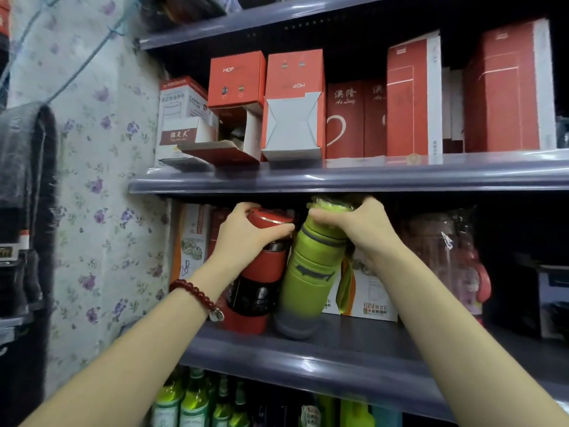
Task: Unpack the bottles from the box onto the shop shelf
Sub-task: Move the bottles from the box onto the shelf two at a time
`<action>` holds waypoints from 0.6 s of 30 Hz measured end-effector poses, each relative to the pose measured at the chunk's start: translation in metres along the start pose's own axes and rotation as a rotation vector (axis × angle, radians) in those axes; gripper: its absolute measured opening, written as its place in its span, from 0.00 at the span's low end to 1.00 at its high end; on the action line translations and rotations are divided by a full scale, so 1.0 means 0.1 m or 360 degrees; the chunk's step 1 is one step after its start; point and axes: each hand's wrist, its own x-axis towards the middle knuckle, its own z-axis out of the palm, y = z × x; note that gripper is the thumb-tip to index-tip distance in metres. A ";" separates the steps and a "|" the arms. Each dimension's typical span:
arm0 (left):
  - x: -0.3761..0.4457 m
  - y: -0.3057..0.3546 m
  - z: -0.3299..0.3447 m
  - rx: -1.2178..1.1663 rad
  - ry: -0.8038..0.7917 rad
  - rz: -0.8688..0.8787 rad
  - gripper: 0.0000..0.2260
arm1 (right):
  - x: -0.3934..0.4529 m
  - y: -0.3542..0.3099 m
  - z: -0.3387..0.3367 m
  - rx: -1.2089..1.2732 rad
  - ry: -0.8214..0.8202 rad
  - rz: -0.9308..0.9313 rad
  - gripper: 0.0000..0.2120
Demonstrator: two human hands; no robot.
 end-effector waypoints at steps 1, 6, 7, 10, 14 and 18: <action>0.03 -0.04 -0.01 -0.0020 0.0005 -0.0024 0.34 | 0.03 0.01 0.03 -0.0038 -0.0004 -0.0017 0.34; 0.21 -0.29 -0.09 -0.0118 0.0029 -0.0199 0.40 | 0.07 0.04 0.34 -0.0073 0.0099 0.0035 0.48; 0.25 -0.36 -0.10 -0.0168 0.0033 -0.0234 0.41 | 0.05 0.07 0.42 -0.0107 0.0126 0.0027 0.49; 0.31 -0.49 -0.13 -0.0276 0.0044 -0.0322 0.42 | -0.02 0.18 0.65 -0.0165 0.0091 0.0054 0.46; 0.27 -0.57 -0.10 -0.0272 -0.0085 -0.0276 0.36 | 0.02 0.31 0.81 -0.0007 0.0108 0.0111 0.40; 0.24 -0.70 -0.05 -0.0315 -0.0091 -0.0240 0.30 | 0.02 0.47 0.82 0.0189 -0.0021 0.0223 0.40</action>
